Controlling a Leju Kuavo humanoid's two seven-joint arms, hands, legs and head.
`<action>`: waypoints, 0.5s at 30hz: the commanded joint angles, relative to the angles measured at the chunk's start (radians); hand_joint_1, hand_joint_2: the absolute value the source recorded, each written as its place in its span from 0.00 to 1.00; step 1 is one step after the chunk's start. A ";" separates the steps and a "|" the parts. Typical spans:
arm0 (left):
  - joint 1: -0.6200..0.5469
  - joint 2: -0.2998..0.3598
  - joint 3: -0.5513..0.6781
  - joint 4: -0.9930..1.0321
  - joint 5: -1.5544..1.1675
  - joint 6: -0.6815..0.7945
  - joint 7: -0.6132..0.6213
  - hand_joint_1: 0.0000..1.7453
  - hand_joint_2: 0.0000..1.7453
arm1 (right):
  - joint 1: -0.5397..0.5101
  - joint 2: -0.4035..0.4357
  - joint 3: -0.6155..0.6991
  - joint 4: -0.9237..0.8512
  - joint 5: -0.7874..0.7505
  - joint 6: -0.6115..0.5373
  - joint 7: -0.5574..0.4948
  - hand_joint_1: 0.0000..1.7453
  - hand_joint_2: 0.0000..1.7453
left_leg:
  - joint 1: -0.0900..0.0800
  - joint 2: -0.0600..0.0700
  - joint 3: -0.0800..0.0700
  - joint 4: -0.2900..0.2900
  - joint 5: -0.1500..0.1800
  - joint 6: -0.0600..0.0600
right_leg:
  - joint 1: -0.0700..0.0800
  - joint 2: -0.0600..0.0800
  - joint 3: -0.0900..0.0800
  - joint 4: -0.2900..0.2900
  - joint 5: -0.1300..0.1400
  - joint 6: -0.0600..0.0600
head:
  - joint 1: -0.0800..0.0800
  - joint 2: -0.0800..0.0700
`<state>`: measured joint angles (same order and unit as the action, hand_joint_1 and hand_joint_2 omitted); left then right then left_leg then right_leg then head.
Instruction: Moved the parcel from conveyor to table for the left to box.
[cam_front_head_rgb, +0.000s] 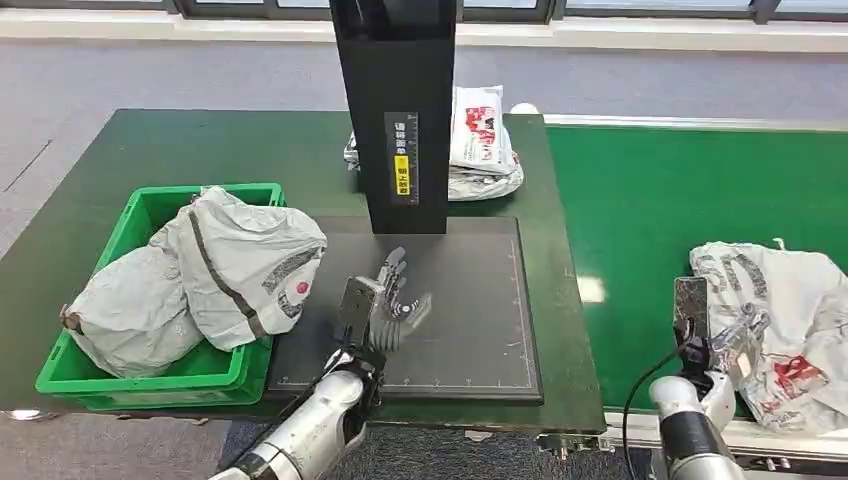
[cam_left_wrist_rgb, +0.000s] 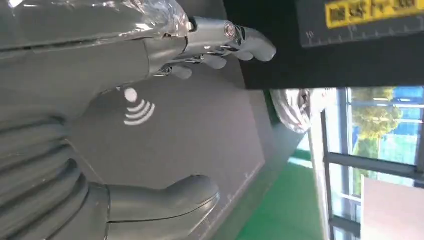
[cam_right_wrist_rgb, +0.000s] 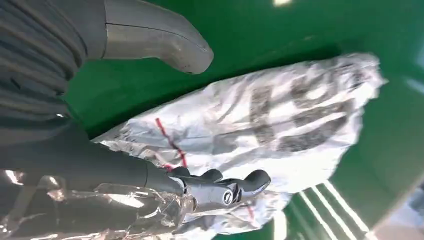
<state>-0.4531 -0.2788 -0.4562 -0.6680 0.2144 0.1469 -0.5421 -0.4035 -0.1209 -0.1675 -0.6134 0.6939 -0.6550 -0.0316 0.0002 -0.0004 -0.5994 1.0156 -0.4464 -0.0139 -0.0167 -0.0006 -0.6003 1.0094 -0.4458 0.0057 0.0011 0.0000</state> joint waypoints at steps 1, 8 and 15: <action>0.006 0.056 0.090 0.050 0.036 -0.022 0.005 0.00 1.00 | -0.098 -0.022 -0.105 0.181 -0.003 0.031 0.002 0.00 1.00 | 0.001 0.004 0.004 -0.003 0.000 0.000 | 0.001 0.003 0.003 -0.003 0.001 -0.001 | 0.000 0.000; 0.006 0.053 0.090 0.047 0.037 -0.023 0.004 0.00 1.00 | -0.099 -0.020 -0.105 0.182 -0.002 0.029 0.003 0.00 1.00 | 0.001 0.002 0.002 -0.001 0.000 0.000 | 0.001 0.002 0.002 -0.002 0.000 -0.001 | 0.000 0.000; 0.100 0.081 0.175 -0.076 0.039 0.036 0.003 0.00 1.00 | -0.214 0.008 0.003 0.232 0.209 0.058 0.199 0.00 1.00 | 0.000 0.009 0.003 -0.001 -0.001 0.000 | 0.000 0.009 0.001 -0.001 0.002 -0.001 | 0.000 0.000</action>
<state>-0.4190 -0.2411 -0.3834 -0.6726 0.2533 0.1607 -0.5459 -0.4747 -0.1476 -0.1930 -0.4982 0.7654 -0.6229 0.0467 0.0001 0.0003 -0.5999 1.0153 -0.4463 -0.0137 -0.0167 -0.0003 -0.6004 1.0096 -0.4457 0.0057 0.0011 0.0000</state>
